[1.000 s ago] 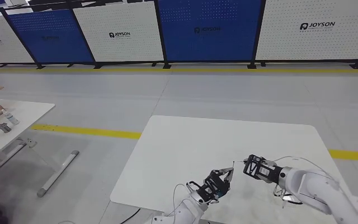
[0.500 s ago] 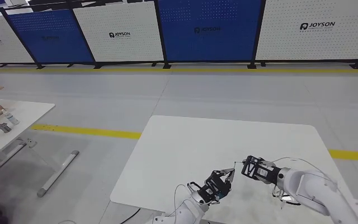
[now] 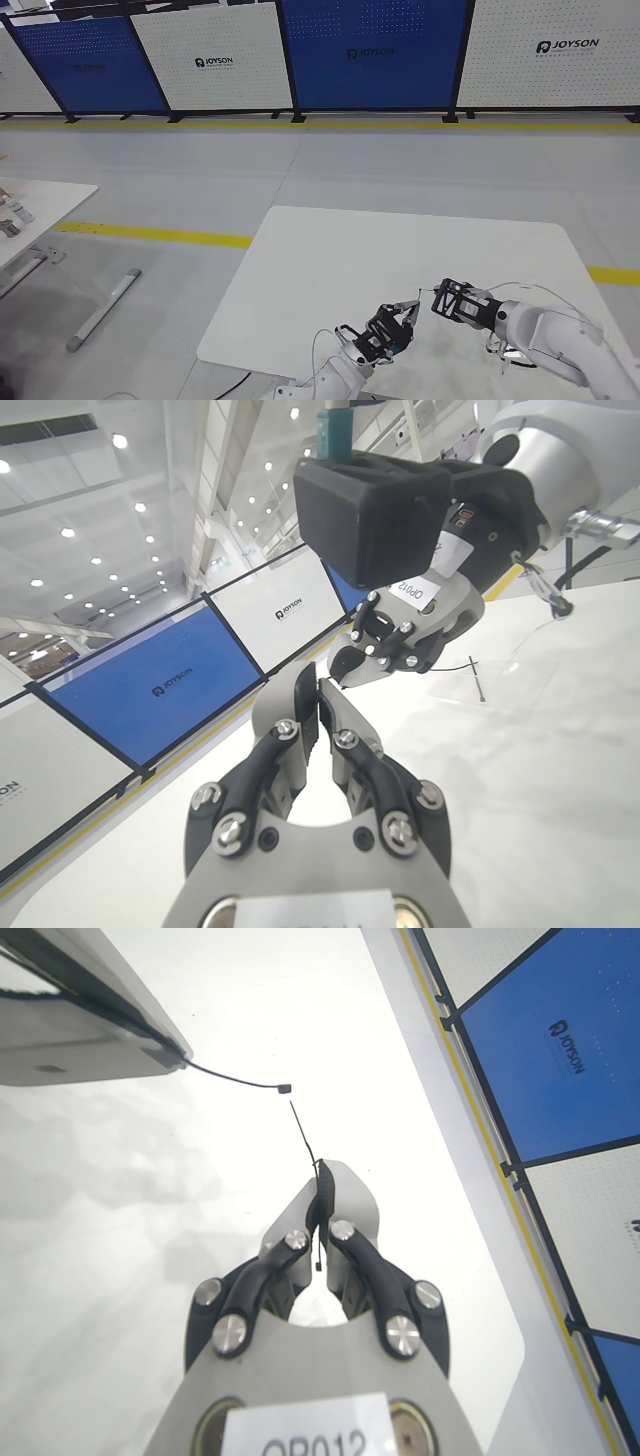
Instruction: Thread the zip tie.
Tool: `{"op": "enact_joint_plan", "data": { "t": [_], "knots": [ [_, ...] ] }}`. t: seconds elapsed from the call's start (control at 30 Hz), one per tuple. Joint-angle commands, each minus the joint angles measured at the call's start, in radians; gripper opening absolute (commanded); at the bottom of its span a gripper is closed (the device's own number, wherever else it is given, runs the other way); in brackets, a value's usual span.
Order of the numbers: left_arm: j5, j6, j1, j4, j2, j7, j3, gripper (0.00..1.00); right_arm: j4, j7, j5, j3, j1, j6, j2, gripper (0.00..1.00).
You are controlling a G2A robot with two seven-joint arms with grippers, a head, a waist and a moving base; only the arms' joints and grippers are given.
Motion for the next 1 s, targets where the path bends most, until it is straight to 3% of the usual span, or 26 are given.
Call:
{"op": "enact_joint_plan", "data": {
  "t": [0.0, 0.97],
  "knots": [
    [0.0, -0.001, 0.001, 0.0, 0.0, 0.001, -0.001, 0.0, -0.002, 0.001, -0.002, 0.002, -0.002, 0.0, -0.001, 0.0],
    [0.0, 0.004, -0.005, 0.009, -0.003, -0.006, 0.006, 0.0, -0.01, 0.003, -0.014, 0.033, -0.031, 0.0, -0.001, 0.0]
  ]
}}
